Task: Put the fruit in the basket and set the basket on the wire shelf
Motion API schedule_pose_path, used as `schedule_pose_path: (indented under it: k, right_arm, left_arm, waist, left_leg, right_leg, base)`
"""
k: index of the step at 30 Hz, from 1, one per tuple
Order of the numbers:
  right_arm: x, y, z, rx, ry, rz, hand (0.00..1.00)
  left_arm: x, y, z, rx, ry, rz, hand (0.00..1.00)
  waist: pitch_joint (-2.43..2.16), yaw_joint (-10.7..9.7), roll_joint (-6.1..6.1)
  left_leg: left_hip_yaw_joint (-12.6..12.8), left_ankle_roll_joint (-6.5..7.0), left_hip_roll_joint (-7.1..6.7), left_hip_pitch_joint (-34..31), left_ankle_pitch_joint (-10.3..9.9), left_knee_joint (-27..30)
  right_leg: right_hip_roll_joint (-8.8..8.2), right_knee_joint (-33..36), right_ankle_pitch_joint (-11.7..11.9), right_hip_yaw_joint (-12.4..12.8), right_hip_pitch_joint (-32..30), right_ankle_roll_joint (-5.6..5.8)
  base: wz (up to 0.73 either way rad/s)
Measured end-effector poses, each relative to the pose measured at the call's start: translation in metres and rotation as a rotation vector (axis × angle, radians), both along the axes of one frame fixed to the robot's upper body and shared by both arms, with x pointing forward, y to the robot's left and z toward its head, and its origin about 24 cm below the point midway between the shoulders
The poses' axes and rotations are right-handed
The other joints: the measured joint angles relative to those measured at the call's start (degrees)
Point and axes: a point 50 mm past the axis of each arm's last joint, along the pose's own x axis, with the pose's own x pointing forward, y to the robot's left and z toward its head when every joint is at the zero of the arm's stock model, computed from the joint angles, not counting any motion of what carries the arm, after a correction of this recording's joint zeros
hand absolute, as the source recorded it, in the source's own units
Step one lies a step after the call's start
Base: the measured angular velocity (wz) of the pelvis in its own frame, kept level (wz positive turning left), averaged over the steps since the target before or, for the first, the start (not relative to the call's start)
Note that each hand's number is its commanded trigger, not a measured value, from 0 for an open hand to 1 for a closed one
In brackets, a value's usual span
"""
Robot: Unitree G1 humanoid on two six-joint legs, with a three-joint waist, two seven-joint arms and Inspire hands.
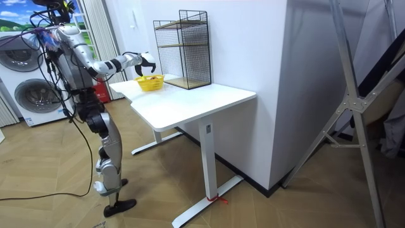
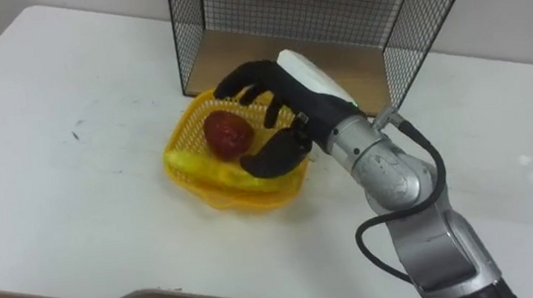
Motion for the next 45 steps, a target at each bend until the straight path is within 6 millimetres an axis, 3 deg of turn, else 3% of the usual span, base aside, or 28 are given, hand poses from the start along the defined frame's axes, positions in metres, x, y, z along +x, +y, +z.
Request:
schedule_pose_path:
  k: [11,21,29,30,36,38,40,42,45]
  right_arm:
    - [0.0,0.001,0.0,0.013,0.002,0.002,0.0]
    - [0.0,0.002,0.0,0.029,-0.003,-0.005,0.0]
    - [0.002,-0.007,0.005,0.209,0.013,-0.031,0.0]
    - [0.002,-0.008,0.006,0.233,0.012,-0.043,0.0]
    - [-0.004,-0.047,0.003,0.473,-0.022,-0.266,0.0]
    - [-0.013,-0.067,-0.005,0.511,-0.029,-0.396,0.0]
    - [-0.021,-0.085,-0.011,0.566,-0.037,-0.508,0.0]
    - [-0.03,-0.101,-0.016,0.594,-0.06,-0.637,0.0]
    - [-0.04,-0.113,-0.024,0.592,-0.069,-0.744,0.0]
  left_arm:
    - [-0.001,0.0,0.0,-0.001,-0.003,-0.001,0.0]
    - [-0.007,0.0,0.0,-0.002,0.008,0.002,0.0]
    - [-0.012,0.002,0.0,-0.003,0.002,0.068,0.0]
    - [-0.013,0.002,0.0,-0.007,0.0,0.082,0.0]
    - [-0.048,0.012,0.001,-0.023,-0.026,0.513,0.0]
    - [-0.071,0.02,0.005,0.026,-0.062,0.799,0.0]
    - [-0.08,0.03,0.01,0.11,-0.117,1.031,0.0]
    - [-0.08,0.046,0.019,0.249,-0.215,1.286,0.0]
    - [-0.074,0.068,0.035,0.389,-0.356,1.505,0.0]
  waist:
    - [0.1,-0.2,0.15]
    - [0.11,-1.98,0.3]
    - [-0.51,-3.17,2.05]
    - [-0.43,-3.14,2.26]
    - [-0.5,-3.33,3.13]
    - [-0.57,-3.47,3.25]
    - [-0.52,-3.36,3.45]
    - [-0.74,-3.18,4.3]
    - [-1.06,-2.98,5.55]
  left_leg:
    - [0.02,0.0,0.0,0.23,0.0,0.05]
    - [0.02,0.0,0.0,0.12,0.0,0.35]
    - [-0.04,0.01,-0.02,0.5,0.01,0.22]
    - [-0.03,0.01,-0.02,0.74,0.01,0.19]
    - [-0.24,0.01,0.0,1.84,0.01,0.04]
    - [-0.36,0.01,-0.01,2.03,0.01,0.07]
    - [-0.92,0.01,-0.1,1.82,0.0,0.08]
    - [-0.91,0.01,-0.15,1.85,0.0,-0.35]
    - [-1.37,-0.07,-0.2,2.23,0.21,-0.58]
  right_leg:
    - [-0.02,-0.07,0.0,-0.02,0.24,0.0]
    - [-0.03,-0.05,0.01,-0.1,0.42,0.0]
    - [-0.02,-0.01,0.01,0.14,0.62,0.0]
    - [-0.01,-0.05,0.01,0.15,0.82,0.0]
    - [0.02,-0.42,0.01,0.01,2.12,0.01]
    - [-0.03,-0.42,0.0,-0.3,2.47,0.01]
    - [-0.11,-0.47,0.0,-0.88,2.57,0.01]
    - [-0.13,-0.42,0.0,-0.68,2.38,0.01]
    - [-0.16,-0.15,0.0,-0.64,2.65,0.01]
  base:
    - [0.0]
    - [0.0]
    - [0.0]
    - [0.0]
    - [0.02]
    - [0.02]
    - [0.12]
    - [0.02]
    - [0.01]
